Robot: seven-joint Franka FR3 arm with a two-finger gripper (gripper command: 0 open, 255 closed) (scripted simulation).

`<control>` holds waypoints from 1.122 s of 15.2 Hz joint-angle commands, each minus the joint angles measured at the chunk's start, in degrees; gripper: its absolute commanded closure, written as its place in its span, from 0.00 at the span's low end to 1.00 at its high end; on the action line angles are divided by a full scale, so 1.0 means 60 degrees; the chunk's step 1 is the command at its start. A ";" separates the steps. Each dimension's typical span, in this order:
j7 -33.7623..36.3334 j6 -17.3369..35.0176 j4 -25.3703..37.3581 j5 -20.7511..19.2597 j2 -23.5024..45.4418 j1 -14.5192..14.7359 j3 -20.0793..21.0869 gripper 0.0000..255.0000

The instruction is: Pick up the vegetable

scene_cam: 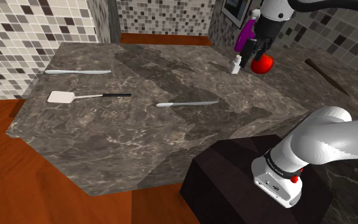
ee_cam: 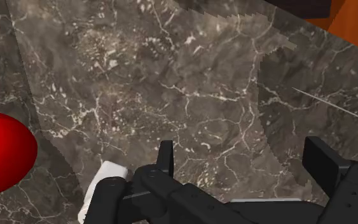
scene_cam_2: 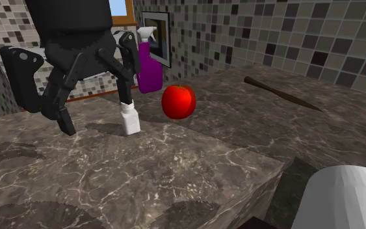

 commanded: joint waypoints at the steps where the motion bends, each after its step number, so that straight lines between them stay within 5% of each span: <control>1: 0.0000 0.0000 0.0000 0.0000 0.0000 0.0000 0.0000 0.00; 17: 0.3106 0.4984 -0.1133 -0.1740 0.0655 -0.3230 -0.1011 0.00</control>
